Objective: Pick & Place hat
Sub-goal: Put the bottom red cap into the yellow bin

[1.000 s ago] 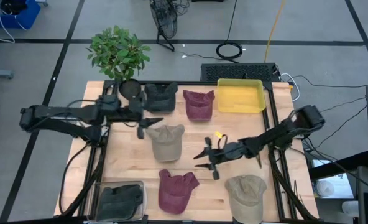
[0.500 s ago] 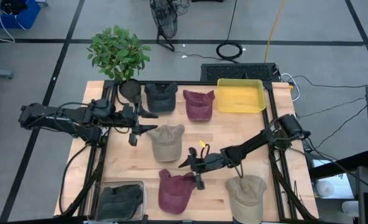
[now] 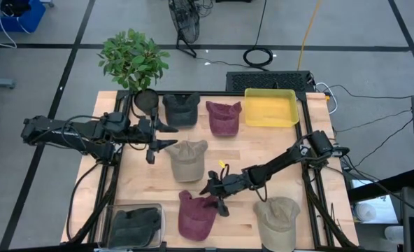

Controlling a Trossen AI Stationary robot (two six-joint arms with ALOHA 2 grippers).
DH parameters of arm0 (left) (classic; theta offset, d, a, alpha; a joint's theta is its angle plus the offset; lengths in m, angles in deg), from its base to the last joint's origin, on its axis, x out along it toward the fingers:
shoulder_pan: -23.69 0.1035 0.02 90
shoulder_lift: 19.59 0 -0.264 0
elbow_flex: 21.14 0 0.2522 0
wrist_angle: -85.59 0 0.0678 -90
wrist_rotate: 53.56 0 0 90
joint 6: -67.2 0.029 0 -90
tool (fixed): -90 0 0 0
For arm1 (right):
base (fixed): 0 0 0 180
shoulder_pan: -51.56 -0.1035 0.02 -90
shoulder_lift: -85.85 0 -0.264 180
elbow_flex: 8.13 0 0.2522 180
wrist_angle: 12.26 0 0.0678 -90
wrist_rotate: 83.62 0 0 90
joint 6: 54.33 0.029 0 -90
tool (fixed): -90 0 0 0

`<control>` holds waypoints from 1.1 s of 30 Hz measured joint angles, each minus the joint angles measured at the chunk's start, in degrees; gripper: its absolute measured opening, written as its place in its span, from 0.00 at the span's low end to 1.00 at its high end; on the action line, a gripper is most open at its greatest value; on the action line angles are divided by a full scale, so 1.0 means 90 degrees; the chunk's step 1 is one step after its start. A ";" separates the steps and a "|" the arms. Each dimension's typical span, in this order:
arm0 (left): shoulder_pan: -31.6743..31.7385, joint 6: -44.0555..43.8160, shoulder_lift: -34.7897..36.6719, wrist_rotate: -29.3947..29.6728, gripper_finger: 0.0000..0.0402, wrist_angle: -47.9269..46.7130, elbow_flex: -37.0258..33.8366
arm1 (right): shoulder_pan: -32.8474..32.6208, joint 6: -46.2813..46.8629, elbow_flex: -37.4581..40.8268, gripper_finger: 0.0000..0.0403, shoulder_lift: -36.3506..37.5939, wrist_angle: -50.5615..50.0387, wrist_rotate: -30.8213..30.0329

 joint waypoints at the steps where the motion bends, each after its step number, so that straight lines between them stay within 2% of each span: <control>1: -0.0001 -0.0001 0.0000 0.0000 0.43 0.0000 0.0000 | 0.0013 0.0112 0.0000 0.57 0.0000 -0.0002 0.0222; 4: -0.0002 -0.0019 0.0000 0.0000 0.43 -0.0009 0.0000 | 0.0029 0.0225 0.0000 0.54 0.0000 -0.0005 0.0454; 18: -0.0002 -0.0087 -0.0005 0.0000 0.43 -0.0142 0.0000 | 0.0124 0.0207 0.0005 0.44 0.0005 -0.0345 0.0436; 26: 0.0000 -0.0036 -0.0005 0.0000 0.43 -0.0176 0.0000 | 0.0180 0.0181 0.0007 0.42 0.0005 -0.0514 0.0425; 33: 0.0000 -0.0044 -0.0005 0.0000 0.43 -0.0176 0.0000 | 0.0177 -0.0110 0.0007 0.40 0.0005 -0.0714 0.0130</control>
